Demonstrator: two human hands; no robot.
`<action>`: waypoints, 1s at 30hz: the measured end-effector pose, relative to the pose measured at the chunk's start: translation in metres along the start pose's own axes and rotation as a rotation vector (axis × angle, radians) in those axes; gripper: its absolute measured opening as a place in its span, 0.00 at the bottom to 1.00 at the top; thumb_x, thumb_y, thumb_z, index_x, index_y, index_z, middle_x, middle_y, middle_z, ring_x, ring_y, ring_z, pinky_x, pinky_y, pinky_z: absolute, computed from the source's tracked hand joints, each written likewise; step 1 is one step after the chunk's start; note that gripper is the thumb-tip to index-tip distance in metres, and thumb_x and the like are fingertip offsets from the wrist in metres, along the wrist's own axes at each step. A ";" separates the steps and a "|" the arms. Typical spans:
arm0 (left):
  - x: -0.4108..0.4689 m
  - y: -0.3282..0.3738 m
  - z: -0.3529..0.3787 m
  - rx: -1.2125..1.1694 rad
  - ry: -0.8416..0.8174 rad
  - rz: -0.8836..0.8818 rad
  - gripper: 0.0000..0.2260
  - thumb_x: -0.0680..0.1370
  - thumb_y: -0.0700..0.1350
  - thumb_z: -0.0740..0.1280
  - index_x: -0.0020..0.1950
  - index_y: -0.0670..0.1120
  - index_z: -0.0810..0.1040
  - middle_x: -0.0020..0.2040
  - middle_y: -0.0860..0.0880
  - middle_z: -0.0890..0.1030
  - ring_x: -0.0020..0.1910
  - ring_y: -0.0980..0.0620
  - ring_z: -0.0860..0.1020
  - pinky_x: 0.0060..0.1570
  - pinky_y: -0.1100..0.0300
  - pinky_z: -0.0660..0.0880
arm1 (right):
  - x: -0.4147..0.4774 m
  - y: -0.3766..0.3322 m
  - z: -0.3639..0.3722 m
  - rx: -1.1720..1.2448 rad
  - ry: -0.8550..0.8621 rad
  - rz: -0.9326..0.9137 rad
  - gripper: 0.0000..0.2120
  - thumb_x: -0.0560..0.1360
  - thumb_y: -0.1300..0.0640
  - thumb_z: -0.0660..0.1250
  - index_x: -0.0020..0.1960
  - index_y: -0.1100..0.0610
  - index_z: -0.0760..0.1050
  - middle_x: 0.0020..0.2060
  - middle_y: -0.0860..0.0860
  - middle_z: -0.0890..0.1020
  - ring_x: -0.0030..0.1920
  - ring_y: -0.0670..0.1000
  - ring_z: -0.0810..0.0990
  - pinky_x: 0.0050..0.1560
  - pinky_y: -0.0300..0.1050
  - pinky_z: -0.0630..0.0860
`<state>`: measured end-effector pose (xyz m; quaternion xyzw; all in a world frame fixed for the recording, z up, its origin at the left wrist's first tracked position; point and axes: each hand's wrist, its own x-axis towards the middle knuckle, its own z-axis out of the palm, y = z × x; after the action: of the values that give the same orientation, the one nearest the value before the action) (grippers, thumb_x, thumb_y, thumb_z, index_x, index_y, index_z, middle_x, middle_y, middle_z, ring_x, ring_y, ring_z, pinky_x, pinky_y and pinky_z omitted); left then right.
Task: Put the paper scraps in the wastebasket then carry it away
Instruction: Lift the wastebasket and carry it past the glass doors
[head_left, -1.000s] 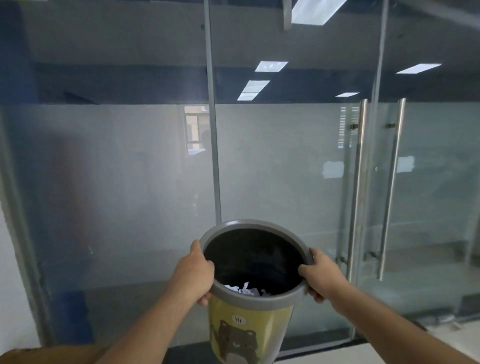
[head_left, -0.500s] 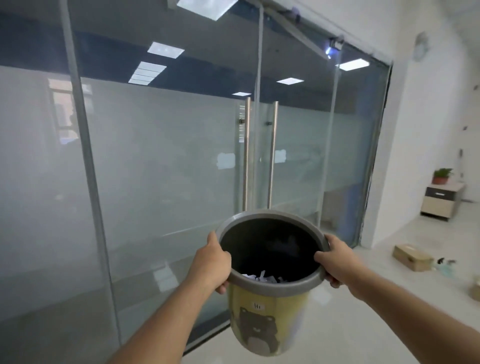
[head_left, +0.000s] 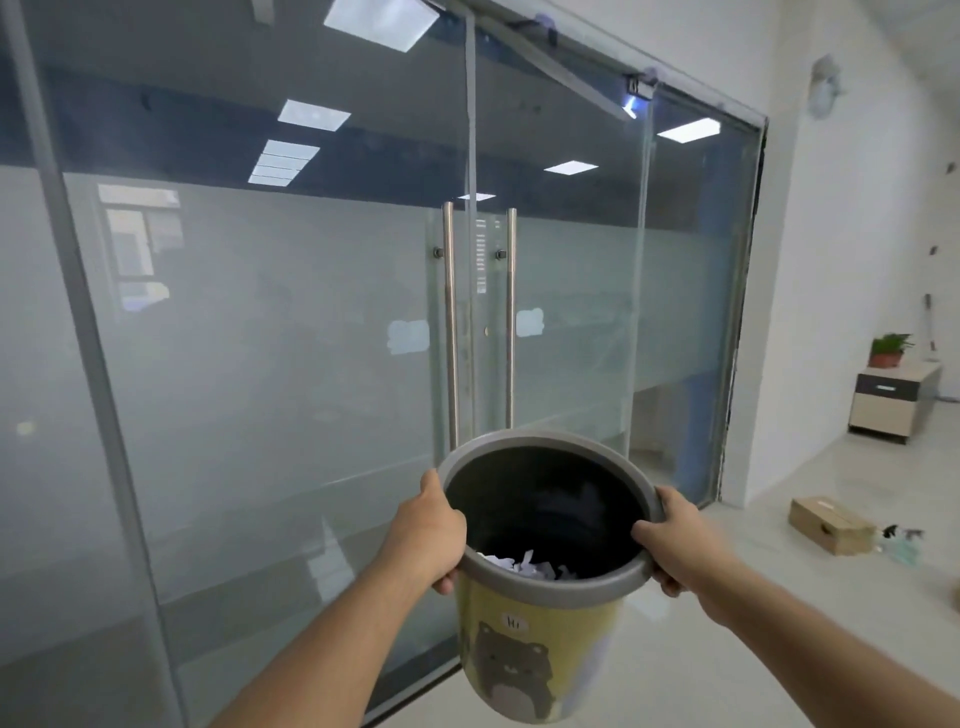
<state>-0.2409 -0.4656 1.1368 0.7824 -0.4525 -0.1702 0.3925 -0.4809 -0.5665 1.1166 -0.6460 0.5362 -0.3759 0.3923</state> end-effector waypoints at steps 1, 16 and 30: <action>0.006 0.004 0.006 0.001 -0.004 -0.002 0.25 0.82 0.41 0.56 0.78 0.57 0.56 0.51 0.38 0.82 0.26 0.51 0.78 0.23 0.63 0.75 | 0.010 0.003 -0.004 0.003 0.000 0.002 0.19 0.71 0.65 0.60 0.60 0.53 0.69 0.32 0.61 0.76 0.22 0.54 0.70 0.20 0.40 0.67; 0.194 0.025 0.062 0.016 -0.052 0.049 0.25 0.82 0.41 0.54 0.78 0.55 0.56 0.54 0.36 0.82 0.22 0.51 0.76 0.19 0.64 0.72 | 0.180 0.007 0.024 -0.009 0.058 0.048 0.21 0.71 0.64 0.60 0.62 0.52 0.68 0.37 0.62 0.77 0.25 0.55 0.72 0.20 0.40 0.68; 0.350 0.050 0.153 0.022 -0.108 0.071 0.26 0.82 0.41 0.56 0.78 0.57 0.54 0.41 0.42 0.82 0.22 0.51 0.77 0.21 0.62 0.76 | 0.333 0.034 0.022 -0.051 0.106 0.102 0.18 0.72 0.64 0.60 0.60 0.52 0.68 0.35 0.62 0.79 0.25 0.54 0.72 0.22 0.43 0.69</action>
<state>-0.1778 -0.8449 1.1097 0.7599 -0.5023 -0.1931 0.3646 -0.4267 -0.8974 1.0979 -0.6069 0.5978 -0.3754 0.3651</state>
